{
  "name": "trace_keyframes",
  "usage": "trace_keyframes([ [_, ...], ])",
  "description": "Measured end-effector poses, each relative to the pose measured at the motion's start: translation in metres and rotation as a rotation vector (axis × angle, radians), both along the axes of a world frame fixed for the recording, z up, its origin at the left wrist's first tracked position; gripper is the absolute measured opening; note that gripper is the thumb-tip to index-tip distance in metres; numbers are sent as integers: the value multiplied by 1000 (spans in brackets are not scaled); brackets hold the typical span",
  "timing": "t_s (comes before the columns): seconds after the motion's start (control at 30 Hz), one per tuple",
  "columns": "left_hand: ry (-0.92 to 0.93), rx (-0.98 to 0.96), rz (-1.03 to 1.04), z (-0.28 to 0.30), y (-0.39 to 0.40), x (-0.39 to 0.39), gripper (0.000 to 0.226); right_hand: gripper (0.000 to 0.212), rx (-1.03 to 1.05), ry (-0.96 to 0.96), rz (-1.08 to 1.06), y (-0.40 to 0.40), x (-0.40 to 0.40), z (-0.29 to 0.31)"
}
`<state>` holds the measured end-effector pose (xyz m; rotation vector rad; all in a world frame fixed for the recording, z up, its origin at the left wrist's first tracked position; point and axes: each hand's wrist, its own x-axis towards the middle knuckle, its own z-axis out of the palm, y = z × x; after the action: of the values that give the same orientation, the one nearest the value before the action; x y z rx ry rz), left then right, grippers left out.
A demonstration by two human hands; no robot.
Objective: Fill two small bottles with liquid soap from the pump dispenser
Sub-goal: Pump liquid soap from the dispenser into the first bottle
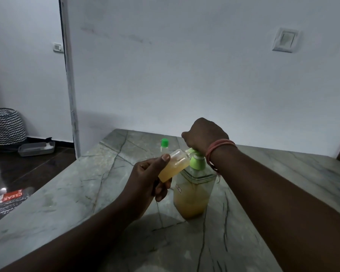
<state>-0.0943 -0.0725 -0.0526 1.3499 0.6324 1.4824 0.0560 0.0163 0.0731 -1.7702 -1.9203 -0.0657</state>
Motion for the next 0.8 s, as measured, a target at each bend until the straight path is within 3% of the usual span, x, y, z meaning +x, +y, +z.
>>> trace_keyframes([
  [0.27, 11, 16, 3, 3, -2, 0, 39, 25, -89, -12, 59, -1, -1, 10],
  [0.47, 5, 23, 8, 3, 2, -1, 37, 23, 66, 39, 42, -2, -1, 4],
  [0.63, 2, 4, 3, 3, -1, 1, 38, 23, -79, 7, 54, -3, 0, 9],
  [0.8, -6, 6, -13, 1, 1, 1, 40, 23, -91, -21, 54, 4, -1, 8],
])
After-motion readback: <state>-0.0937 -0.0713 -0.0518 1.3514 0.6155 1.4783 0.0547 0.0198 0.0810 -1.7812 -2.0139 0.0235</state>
